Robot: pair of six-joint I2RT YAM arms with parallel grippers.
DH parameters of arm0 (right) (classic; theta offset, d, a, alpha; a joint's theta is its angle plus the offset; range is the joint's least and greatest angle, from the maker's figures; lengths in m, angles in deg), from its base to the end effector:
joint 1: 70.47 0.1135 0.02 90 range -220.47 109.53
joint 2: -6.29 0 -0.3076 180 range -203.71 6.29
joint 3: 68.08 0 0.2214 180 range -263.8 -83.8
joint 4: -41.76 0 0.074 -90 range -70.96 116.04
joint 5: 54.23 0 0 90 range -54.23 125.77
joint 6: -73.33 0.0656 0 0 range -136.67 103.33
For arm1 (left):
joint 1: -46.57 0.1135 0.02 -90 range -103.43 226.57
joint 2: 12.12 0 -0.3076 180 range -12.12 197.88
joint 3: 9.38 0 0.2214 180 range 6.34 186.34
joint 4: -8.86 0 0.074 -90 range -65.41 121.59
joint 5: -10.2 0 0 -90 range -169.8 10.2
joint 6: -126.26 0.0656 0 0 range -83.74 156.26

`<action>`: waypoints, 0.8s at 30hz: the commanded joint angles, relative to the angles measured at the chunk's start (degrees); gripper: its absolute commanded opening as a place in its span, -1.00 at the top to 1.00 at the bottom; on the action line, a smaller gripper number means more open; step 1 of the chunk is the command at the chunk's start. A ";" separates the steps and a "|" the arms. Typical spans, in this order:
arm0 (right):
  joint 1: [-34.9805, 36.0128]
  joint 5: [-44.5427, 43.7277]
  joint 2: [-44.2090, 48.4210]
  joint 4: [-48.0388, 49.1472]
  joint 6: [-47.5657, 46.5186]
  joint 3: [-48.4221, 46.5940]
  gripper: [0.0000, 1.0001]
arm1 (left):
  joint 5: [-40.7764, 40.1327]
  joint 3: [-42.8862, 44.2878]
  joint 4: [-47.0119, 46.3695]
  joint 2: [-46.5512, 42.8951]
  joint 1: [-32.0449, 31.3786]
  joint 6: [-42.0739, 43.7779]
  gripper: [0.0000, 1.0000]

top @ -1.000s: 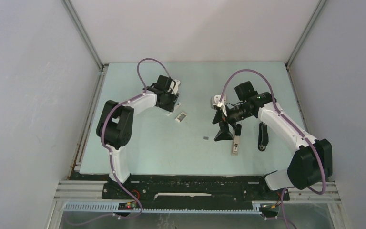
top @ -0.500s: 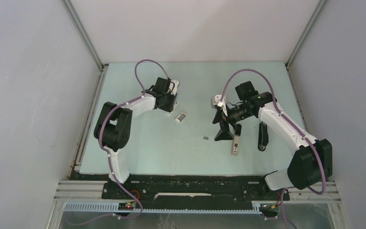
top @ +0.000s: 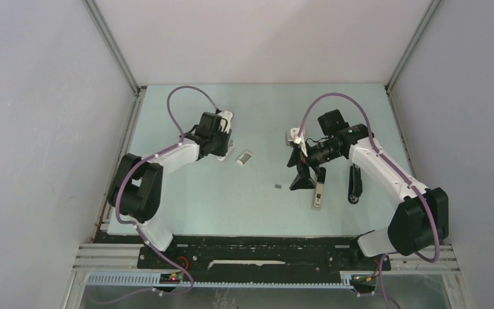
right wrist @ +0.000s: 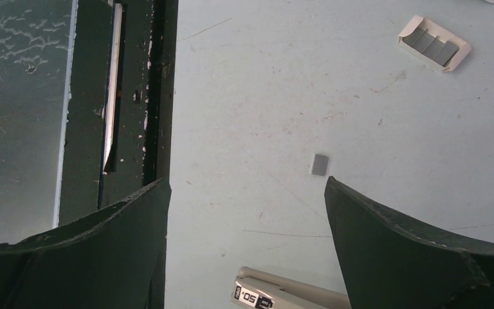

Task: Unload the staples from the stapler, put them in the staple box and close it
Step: Move the stapler to the center of the board.

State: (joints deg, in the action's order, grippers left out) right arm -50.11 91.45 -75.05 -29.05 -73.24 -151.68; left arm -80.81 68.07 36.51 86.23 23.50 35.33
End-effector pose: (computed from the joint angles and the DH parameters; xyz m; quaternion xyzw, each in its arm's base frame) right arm 0.2019 0.1327 0.3230 -0.6085 0.6262 0.3850 0.2990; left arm 0.3353 -0.1415 0.2342 0.1765 0.9185 -0.0655 0.3479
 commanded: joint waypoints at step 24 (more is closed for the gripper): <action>-0.41 1.96 1.88 -0.43 -0.90 -0.01 -0.99 | -0.12 -23.40 -4.15 -26.91 -2.13 -15.86 1.00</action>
State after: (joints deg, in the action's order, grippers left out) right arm -50.14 91.82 -75.03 -29.07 -73.37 -151.68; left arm -81.56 47.09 34.89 63.78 22.89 23.71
